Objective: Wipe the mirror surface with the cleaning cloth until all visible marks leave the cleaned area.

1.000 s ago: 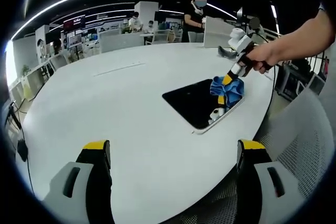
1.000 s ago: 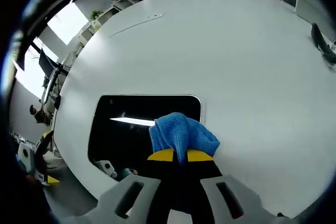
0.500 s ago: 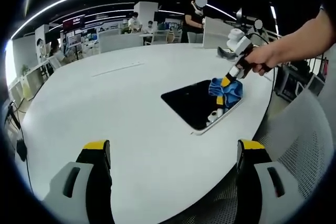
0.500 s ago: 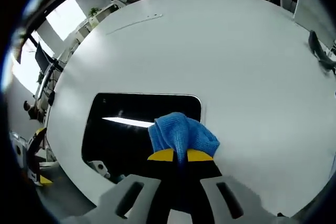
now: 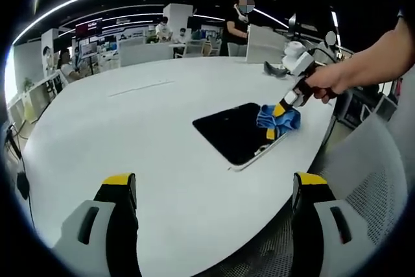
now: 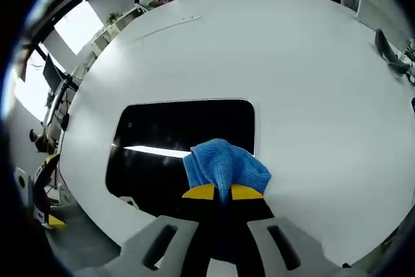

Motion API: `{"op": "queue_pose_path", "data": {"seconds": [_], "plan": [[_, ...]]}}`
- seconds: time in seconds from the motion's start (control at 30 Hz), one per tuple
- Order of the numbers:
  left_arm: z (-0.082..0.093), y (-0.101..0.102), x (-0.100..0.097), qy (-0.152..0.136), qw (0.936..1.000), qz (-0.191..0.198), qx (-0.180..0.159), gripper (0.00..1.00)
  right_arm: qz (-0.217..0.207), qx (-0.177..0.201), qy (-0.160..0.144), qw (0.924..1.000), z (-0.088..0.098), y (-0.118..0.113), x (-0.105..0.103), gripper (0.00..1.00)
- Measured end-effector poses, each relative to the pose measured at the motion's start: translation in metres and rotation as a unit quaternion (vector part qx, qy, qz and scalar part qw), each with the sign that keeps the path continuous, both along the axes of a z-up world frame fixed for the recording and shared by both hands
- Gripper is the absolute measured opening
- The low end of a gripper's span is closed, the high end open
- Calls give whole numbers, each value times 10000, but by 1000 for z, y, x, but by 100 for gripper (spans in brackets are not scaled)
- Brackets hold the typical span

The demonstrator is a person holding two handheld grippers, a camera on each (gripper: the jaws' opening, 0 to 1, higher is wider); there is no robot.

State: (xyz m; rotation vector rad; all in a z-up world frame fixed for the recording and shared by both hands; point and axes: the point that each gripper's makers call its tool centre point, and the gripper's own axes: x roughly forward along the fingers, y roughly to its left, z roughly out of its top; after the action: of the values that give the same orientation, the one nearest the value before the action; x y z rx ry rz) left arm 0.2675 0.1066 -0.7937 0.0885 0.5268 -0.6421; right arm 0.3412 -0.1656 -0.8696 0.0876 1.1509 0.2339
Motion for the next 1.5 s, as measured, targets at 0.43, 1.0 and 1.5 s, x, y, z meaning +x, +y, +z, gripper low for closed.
{"op": "queue_pose_path", "data": {"seconds": [0.43, 1.0, 1.5], "plan": [[4, -3, 1, -48, 10000, 9, -38, 99, -34, 0, 61, 10000, 0, -1, -19, 0], [-7, 5, -2, 65, 9999, 10, 100, 99, -304, 108, 121, 9994, -1, -2, -24, 0], [-5, 0, -3, 17, 9999, -77, 66, 99, -495, 250, 30, 9985, 1, 1, -25, 0]]}}
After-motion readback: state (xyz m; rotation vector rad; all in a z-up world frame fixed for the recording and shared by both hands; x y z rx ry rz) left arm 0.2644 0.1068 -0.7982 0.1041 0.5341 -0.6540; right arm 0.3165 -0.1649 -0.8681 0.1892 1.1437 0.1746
